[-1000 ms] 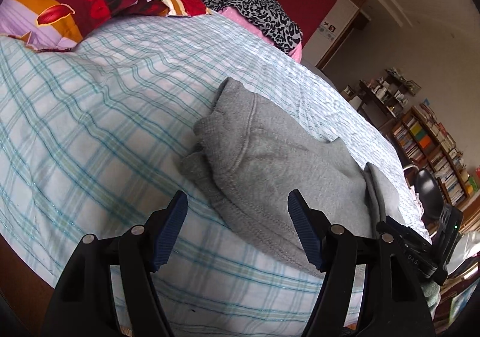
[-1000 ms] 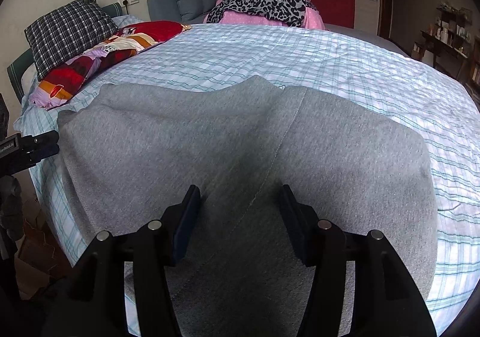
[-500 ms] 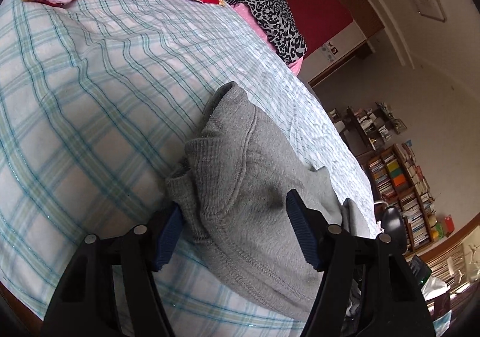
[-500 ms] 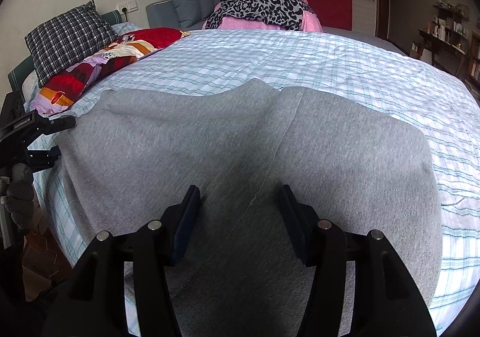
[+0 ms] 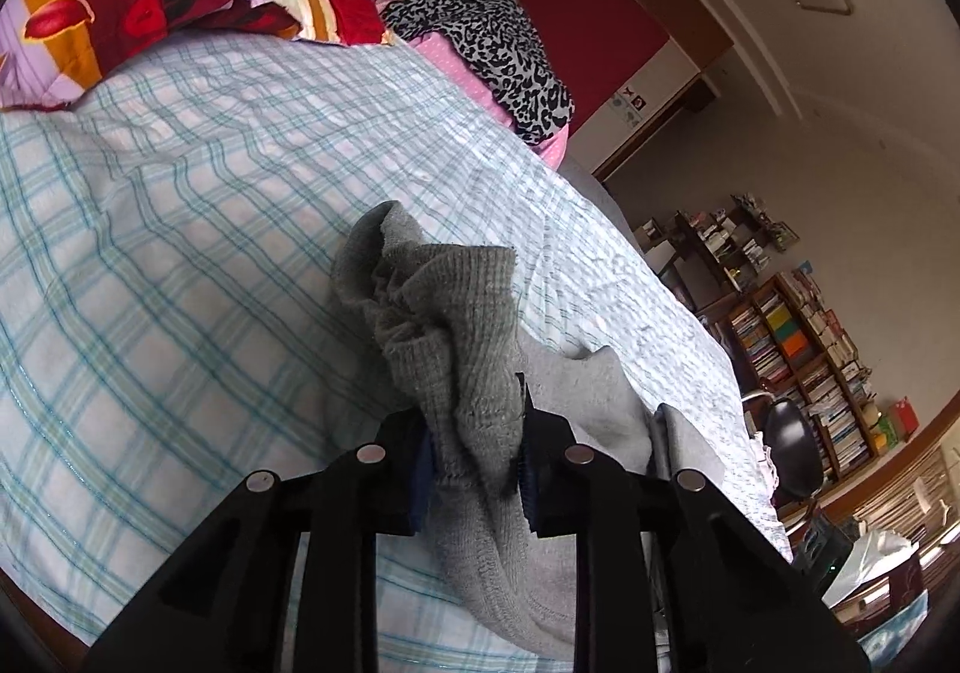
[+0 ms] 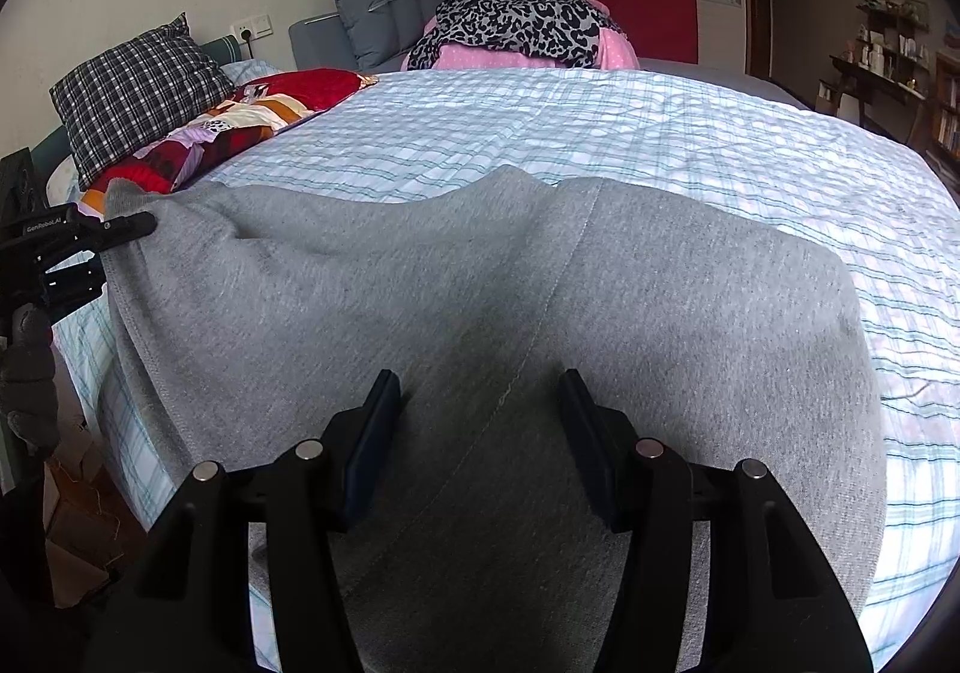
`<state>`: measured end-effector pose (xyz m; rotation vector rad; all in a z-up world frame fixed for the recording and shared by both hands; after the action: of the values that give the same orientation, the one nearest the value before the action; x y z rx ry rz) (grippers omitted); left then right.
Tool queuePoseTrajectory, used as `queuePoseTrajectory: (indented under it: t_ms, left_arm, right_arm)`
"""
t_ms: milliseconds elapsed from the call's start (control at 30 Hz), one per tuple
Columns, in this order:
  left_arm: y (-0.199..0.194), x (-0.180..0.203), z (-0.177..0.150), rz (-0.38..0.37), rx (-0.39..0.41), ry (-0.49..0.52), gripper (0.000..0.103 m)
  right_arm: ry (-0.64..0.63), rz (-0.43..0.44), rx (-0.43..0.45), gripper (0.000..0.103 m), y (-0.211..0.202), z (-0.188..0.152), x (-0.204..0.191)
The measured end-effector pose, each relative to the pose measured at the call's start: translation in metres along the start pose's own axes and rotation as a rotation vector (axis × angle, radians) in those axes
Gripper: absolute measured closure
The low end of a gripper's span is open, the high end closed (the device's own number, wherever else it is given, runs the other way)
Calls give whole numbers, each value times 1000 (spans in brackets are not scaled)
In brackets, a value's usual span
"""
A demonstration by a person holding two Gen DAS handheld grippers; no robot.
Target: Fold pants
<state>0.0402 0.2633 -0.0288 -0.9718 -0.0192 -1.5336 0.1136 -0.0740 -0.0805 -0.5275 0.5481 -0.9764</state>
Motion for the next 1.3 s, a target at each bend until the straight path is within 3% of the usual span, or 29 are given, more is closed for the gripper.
queuePoseTrajectory:
  t_ms: [300,567,800,1000,1167,1300]
  left_arm:
    - [-2,91,5,-101,22,206,81]
    - [24,178,-20,-196,-46,368,82]
    - [52,252,-63,-254,-124,548,82]
    - [73,308,-120,-317,-234,747,82]
    - [83,336,-177,-345,-302,921,82]
    - [88,346,-212,-368,-346,996,82]
  right_arm:
    - [56,33,55,46,-29,-4,10]
    - [130,5,124,46,-64,-10,42]
    - [238,-42,182,46,-93,-20,85]
    - [364,-74,217,46,-114,-36,129]
    - [427,-104,236,46,-126,-49,155]
    - [462,-116,247,46,-134,-57,168]
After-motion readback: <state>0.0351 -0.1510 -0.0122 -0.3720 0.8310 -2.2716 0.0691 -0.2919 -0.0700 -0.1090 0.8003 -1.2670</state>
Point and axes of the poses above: each gripper's, at about its wrist camera, not at the fingertips, and y roughly the way its jaws point, x to its right, z to its top, the point moved 4 cm from there along y, roughly the way its jaws point, and after that the axes turned 3 degrees about y, right-handed, at the moved point
